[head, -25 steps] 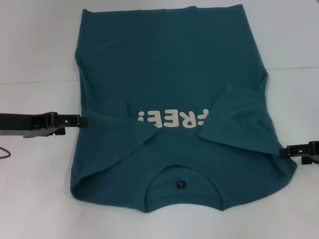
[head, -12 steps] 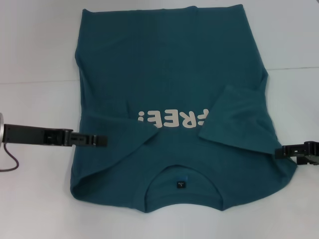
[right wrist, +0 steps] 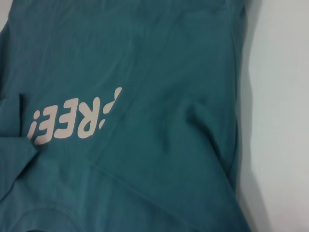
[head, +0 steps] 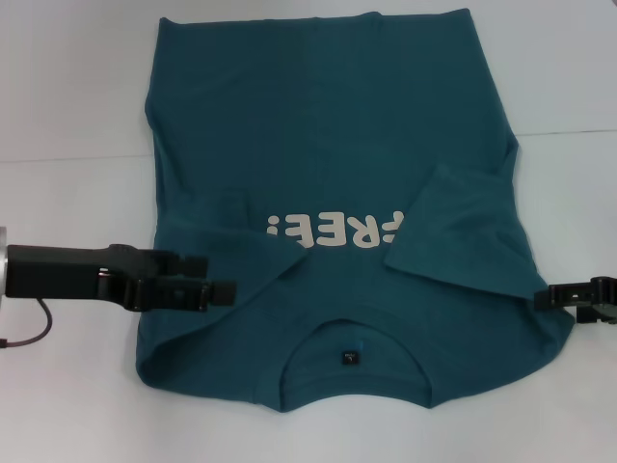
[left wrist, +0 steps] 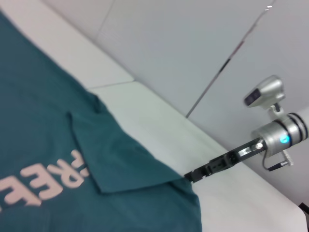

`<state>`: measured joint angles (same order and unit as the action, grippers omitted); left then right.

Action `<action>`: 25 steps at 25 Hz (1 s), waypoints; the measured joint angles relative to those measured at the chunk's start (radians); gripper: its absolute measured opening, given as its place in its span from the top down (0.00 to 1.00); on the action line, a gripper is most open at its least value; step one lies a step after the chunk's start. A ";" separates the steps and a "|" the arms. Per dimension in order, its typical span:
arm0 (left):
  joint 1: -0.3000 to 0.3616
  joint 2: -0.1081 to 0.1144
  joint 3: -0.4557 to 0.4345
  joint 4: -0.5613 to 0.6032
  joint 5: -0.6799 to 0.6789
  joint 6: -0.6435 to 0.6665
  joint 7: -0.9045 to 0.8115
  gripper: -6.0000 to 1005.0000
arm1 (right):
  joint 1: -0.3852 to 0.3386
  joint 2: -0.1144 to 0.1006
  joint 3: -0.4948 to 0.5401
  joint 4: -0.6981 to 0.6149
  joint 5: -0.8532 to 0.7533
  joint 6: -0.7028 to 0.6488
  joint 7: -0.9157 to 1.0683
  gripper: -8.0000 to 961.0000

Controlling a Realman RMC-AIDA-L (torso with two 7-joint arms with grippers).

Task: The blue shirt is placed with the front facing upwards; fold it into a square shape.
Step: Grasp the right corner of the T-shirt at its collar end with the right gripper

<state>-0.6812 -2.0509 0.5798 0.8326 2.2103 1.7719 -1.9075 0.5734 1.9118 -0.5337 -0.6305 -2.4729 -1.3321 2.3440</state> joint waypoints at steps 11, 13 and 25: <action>0.011 -0.006 0.003 0.000 -0.030 0.007 0.050 0.13 | 0.005 0.002 0.001 0.030 0.003 0.017 -0.005 0.02; 0.011 -0.007 0.002 0.000 -0.030 0.007 0.050 0.13 | 0.007 0.003 0.002 0.033 0.003 0.021 -0.005 0.02; 0.016 -0.009 0.001 -0.004 -0.031 -0.001 0.051 0.13 | 0.019 0.005 0.001 0.059 0.017 0.042 -0.001 0.16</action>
<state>-0.6655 -2.0601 0.5813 0.8283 2.1797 1.7710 -1.8566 0.5927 1.9167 -0.5326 -0.5716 -2.4556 -1.2899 2.3432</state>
